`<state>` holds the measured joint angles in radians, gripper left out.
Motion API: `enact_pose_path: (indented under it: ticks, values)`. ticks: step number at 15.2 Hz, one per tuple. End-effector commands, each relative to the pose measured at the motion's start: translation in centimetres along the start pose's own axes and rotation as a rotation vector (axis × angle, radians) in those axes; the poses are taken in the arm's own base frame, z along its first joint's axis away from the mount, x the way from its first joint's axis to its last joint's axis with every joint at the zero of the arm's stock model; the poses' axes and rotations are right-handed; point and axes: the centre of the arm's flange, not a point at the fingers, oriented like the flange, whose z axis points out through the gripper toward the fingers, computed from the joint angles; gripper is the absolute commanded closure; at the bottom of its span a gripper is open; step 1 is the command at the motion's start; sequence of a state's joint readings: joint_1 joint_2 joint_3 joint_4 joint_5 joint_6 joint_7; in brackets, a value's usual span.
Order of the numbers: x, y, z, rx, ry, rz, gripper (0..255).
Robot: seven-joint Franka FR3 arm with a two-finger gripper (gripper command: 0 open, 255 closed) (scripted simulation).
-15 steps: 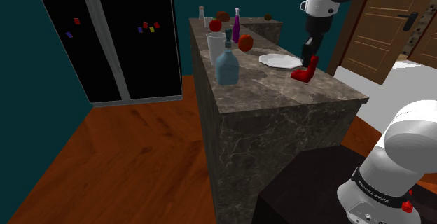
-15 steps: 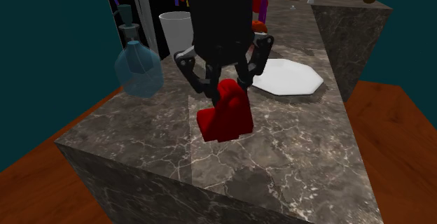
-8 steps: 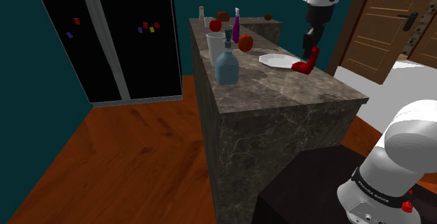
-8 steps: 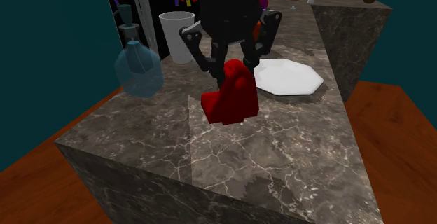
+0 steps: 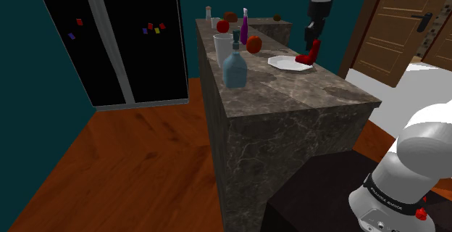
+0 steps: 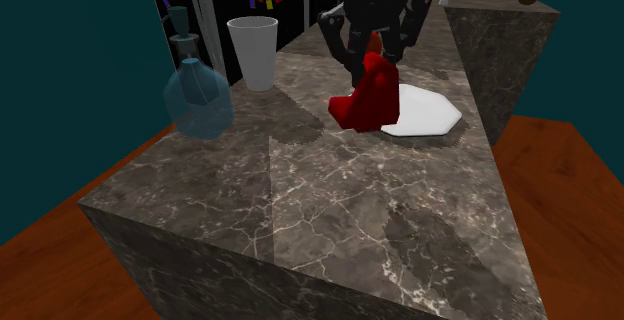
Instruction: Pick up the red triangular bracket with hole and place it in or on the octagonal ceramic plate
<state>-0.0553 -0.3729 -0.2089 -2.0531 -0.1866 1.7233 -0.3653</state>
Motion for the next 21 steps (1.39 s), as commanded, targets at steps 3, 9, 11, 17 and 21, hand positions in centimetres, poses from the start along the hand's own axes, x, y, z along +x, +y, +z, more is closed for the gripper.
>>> enact_pose_path:
  ticks: [3, 9, 11, 17, 21]
  values:
    - [3.2, 4.2, 0.0, -0.001, 0.0, -0.001, 255]
    - [8.0, 10.5, 0.2, -0.001, 0.0, -0.001, 255]
    - [9.5, 12.6, 0.3, -0.001, 0.0, -0.001, 255]
    - [13.7, 18.1, 0.9, -0.001, 0.0, -0.001, 255]
    - [13.7, 17.9, 3.0, -0.001, 0.0, -0.001, 255]
